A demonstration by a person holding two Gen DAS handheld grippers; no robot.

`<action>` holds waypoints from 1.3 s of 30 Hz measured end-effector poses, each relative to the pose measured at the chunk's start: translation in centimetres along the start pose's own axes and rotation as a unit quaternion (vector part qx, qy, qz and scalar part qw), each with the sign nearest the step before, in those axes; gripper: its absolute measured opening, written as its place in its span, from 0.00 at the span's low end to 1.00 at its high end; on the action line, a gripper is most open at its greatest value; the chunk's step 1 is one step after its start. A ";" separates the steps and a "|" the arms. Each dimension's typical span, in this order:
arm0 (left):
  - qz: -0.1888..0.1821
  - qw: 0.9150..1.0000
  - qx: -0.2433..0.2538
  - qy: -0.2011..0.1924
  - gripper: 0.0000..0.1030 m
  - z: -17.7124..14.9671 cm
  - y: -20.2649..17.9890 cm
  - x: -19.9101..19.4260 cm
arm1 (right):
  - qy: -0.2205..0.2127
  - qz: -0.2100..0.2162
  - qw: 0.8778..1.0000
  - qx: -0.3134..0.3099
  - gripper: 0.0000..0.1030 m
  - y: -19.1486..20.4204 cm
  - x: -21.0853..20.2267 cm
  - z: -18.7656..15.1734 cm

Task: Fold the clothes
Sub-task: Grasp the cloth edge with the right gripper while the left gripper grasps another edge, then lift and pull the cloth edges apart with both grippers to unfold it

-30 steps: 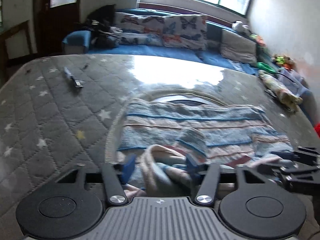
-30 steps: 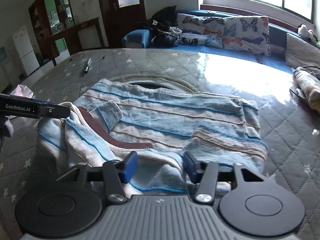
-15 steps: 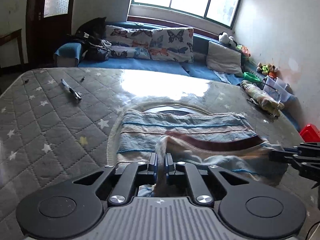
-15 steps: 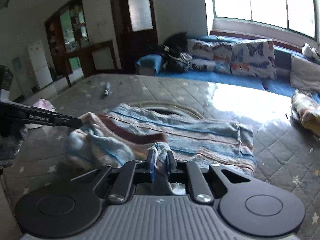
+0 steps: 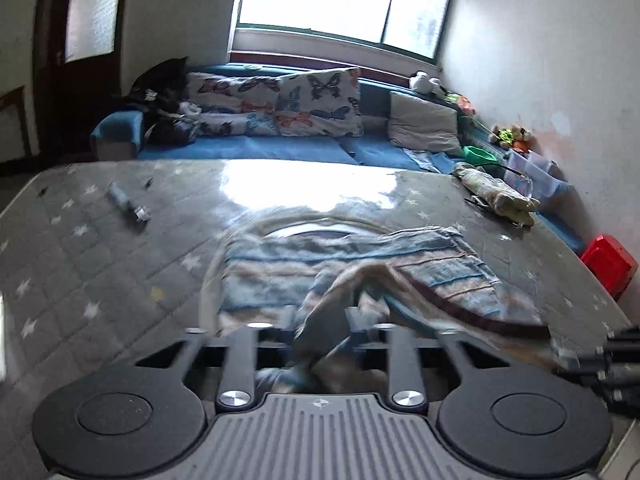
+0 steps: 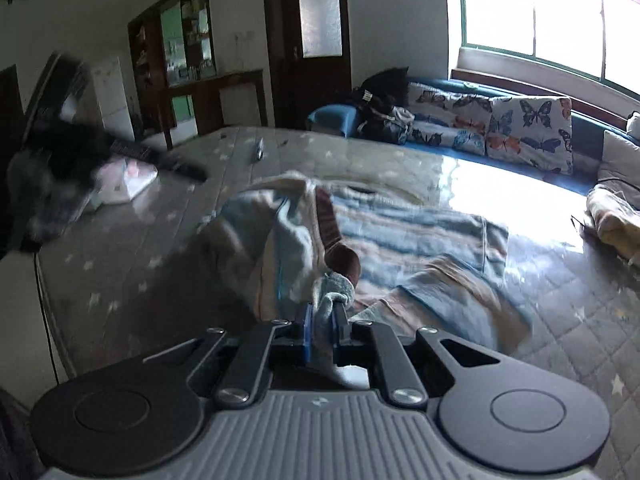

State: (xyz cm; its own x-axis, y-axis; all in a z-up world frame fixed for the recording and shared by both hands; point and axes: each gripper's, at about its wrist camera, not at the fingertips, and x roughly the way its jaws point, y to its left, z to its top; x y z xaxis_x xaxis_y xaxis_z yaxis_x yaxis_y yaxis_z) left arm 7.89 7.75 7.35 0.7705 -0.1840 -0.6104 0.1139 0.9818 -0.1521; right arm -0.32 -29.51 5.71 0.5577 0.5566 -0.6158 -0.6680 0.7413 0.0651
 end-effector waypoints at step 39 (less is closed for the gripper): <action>-0.065 0.997 0.041 0.021 0.05 -4.0 0.0 -3.9 | 0.044 -0.032 0.998 -0.041 0.08 0.4 -1.2 -4.1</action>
State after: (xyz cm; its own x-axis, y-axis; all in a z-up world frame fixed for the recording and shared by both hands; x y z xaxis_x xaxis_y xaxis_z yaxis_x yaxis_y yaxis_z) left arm 2.36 8.25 6.68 0.7188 -0.3098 -0.6224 0.2625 0.9499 -0.1696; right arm -3.30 -31.37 3.27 0.5570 0.4709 -0.6841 -0.6730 0.7386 -0.0395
